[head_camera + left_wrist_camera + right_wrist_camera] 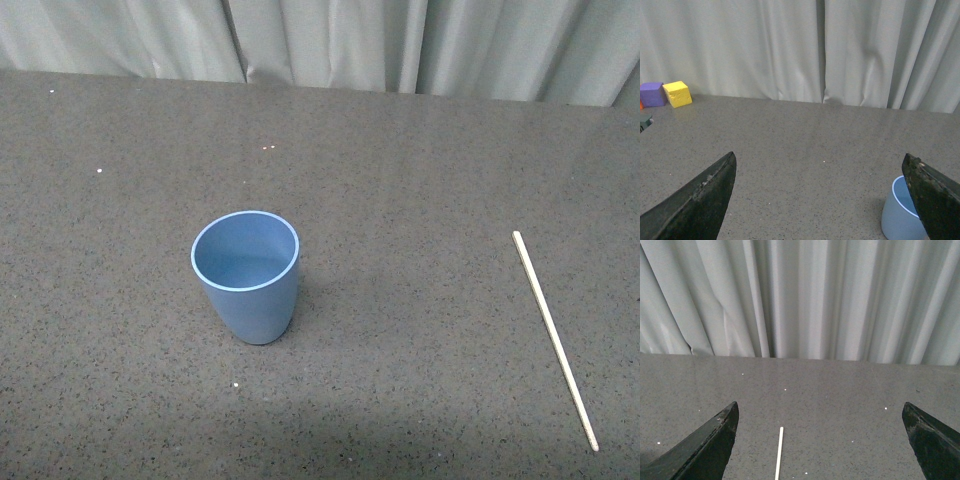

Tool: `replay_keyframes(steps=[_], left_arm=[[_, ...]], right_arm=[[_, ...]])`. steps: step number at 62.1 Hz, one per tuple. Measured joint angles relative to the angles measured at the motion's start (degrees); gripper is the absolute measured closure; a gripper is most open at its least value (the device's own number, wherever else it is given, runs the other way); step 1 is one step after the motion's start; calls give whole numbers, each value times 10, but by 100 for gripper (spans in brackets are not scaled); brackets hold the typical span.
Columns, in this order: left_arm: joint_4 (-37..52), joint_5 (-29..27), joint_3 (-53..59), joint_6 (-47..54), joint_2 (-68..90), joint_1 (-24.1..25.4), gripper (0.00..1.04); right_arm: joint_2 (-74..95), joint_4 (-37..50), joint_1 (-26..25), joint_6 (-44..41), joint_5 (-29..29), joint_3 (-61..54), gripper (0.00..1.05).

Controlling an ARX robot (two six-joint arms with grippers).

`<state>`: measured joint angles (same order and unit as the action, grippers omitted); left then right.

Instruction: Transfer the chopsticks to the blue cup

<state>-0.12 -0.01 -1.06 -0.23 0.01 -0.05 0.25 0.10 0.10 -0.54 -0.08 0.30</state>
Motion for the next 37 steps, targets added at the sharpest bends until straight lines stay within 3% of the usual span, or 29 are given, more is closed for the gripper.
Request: replay_keyframes(steps=[37], left_arm=[[0,0,0,0,0,0,7]], right_arm=[[0,0,0,0,0,0,9]])
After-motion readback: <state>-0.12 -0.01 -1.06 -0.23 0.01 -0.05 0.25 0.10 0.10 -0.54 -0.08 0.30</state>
